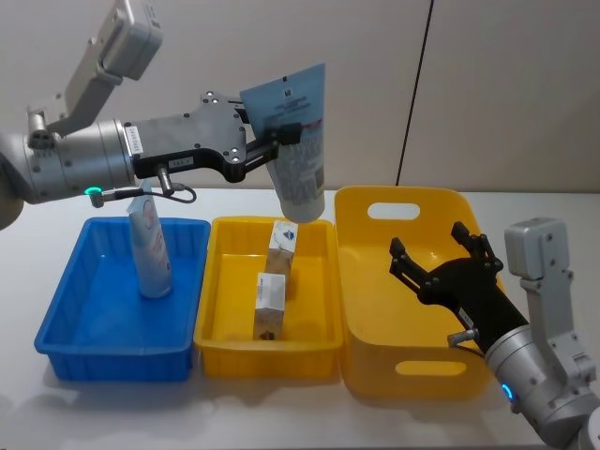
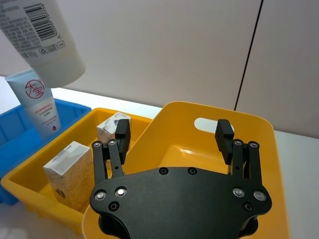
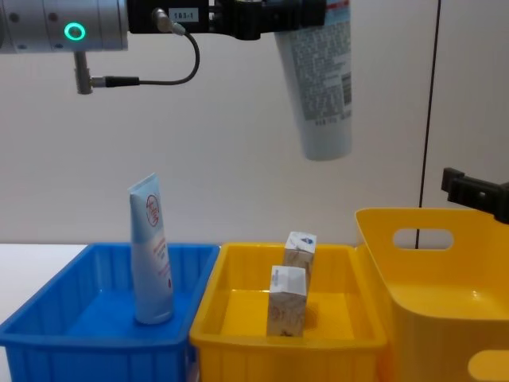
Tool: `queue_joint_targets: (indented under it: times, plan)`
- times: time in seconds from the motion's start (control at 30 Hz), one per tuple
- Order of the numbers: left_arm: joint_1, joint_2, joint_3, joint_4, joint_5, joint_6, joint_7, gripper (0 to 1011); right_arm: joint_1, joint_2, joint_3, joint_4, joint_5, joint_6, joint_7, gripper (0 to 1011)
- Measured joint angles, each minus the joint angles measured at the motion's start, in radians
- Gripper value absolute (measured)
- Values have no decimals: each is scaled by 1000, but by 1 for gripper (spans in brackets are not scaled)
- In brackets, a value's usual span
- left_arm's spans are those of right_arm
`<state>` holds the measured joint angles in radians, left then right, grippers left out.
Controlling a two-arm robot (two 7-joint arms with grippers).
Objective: Bimanual collaborative sorting of washing and personal care products
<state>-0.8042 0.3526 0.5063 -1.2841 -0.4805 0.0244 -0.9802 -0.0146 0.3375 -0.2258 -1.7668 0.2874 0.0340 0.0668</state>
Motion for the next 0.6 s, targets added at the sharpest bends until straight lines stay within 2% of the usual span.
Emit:
queue_joint_targets:
  times: [0.6]
  plan:
    - [-18,-14,16,40,-13,-15,-30,208,6,1,0,0,2,8,10,1002]
